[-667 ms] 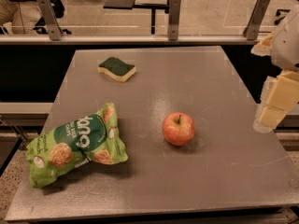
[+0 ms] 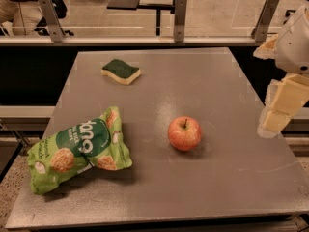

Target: Move apple near sponge

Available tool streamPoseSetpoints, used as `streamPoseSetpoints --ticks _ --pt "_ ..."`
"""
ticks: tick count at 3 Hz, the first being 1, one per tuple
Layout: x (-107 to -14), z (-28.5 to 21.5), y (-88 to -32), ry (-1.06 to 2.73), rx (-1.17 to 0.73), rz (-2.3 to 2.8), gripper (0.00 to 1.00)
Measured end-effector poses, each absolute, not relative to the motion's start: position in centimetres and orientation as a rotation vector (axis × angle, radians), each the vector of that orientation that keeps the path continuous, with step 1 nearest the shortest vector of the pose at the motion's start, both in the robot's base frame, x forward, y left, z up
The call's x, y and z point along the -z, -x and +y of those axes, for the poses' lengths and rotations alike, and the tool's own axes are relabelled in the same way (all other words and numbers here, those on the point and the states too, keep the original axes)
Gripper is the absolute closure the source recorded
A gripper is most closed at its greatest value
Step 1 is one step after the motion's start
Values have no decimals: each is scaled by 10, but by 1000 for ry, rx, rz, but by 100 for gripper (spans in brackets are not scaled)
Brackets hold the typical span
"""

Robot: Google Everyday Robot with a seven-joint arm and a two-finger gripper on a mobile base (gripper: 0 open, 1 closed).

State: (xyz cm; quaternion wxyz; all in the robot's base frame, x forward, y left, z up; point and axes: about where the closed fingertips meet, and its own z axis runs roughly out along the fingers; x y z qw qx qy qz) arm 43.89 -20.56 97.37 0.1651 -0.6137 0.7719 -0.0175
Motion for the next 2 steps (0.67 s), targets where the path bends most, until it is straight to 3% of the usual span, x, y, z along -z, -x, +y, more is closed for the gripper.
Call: streamPoseSetpoints --ticks 2 --pt "-928 -133 -441 1822 -199 2045 0"
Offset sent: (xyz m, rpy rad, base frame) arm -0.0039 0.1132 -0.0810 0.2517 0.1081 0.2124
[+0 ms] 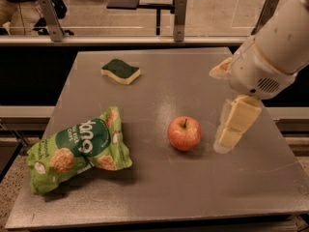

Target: Move apple near sponge

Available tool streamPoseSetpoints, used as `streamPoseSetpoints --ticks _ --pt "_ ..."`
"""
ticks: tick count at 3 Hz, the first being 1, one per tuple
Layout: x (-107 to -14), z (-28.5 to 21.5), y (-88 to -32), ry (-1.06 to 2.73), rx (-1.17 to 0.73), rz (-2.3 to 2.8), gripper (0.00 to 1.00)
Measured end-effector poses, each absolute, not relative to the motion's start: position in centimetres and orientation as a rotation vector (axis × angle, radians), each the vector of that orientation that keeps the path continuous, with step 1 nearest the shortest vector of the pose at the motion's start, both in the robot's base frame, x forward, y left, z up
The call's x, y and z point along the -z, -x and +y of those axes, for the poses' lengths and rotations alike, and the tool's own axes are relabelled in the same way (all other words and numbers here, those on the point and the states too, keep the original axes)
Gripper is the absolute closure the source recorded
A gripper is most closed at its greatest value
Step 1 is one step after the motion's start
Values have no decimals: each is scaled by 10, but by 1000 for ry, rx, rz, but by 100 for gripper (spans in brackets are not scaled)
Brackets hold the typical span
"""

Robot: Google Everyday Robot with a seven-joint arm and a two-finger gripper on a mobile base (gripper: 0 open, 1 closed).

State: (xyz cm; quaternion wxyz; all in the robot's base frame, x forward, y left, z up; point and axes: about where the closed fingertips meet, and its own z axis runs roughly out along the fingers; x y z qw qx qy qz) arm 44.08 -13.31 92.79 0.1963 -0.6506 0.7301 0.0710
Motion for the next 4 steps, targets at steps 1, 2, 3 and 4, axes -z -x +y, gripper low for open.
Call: streamPoseSetpoints --ticks 1,2,3,4 --pt "-904 -106 -438 1853 -271 1993 0" --pt "-876 -90 -439 1883 -327 1980 0" --pt "-853 -76 -437 1917 -379 1966 2" --pt "-845 -72 -436 1932 -391 1961 23"
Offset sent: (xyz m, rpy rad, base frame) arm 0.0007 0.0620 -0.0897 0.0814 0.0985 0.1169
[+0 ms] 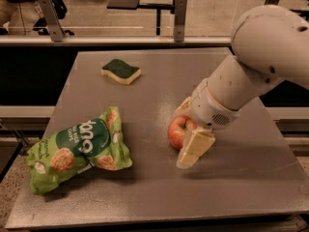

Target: Move apple near sponge

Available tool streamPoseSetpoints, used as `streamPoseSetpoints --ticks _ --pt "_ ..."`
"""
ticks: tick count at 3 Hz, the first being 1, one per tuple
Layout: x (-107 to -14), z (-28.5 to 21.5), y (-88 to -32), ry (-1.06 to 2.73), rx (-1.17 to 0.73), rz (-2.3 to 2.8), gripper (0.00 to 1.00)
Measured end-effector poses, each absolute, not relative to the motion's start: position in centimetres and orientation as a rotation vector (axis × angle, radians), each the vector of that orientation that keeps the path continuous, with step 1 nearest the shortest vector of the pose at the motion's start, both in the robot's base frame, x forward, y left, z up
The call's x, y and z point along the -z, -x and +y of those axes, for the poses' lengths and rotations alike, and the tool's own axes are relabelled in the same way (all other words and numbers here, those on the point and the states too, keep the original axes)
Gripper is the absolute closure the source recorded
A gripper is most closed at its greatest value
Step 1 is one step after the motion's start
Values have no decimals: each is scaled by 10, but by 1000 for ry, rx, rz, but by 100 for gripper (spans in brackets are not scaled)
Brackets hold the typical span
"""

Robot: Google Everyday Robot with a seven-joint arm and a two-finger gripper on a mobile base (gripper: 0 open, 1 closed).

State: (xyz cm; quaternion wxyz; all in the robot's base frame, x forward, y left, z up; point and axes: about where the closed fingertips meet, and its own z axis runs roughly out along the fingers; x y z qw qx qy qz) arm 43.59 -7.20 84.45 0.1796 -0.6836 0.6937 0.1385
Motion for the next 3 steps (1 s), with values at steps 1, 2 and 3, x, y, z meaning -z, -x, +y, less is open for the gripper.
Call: streamPoseSetpoints --ticks 1,2,3 --pt "-843 -70 -438 1938 -406 1955 47" --pt "-855 -63 -463 1936 -409 1954 78" --pt "-874 -48 -501 1916 -408 1936 99"
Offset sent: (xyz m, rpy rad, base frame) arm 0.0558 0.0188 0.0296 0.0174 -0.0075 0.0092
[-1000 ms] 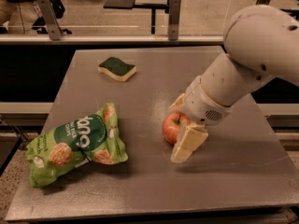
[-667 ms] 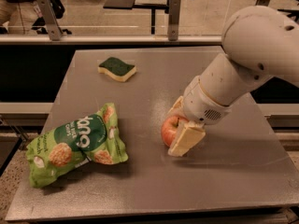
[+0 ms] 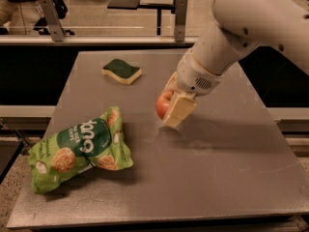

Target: Move apple near sponge

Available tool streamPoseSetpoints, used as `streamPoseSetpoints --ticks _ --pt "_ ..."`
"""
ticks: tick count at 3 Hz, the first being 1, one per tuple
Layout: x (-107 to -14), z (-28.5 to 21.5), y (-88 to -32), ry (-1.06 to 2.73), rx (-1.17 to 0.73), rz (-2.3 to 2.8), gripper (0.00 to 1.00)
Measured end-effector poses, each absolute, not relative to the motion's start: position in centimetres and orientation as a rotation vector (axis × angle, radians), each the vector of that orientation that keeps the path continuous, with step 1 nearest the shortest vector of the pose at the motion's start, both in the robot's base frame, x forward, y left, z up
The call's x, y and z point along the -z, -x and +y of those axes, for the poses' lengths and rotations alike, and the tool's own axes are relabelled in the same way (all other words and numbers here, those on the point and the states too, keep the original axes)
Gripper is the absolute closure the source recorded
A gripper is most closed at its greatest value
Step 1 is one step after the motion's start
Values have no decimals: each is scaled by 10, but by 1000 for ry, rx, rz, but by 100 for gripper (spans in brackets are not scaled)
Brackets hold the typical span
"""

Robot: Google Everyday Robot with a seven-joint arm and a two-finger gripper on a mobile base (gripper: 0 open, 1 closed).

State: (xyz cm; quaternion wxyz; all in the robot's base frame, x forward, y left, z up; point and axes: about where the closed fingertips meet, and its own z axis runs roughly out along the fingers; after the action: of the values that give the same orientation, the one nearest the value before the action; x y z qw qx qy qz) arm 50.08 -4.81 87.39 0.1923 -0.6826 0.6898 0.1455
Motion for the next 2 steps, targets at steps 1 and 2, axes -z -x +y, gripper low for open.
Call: streamPoseSetpoints --ticks 1,2 --pt "-884 -34 -545 1872 -406 1919 100" --pt "-884 -23 -586 1810 -405 1921 100"
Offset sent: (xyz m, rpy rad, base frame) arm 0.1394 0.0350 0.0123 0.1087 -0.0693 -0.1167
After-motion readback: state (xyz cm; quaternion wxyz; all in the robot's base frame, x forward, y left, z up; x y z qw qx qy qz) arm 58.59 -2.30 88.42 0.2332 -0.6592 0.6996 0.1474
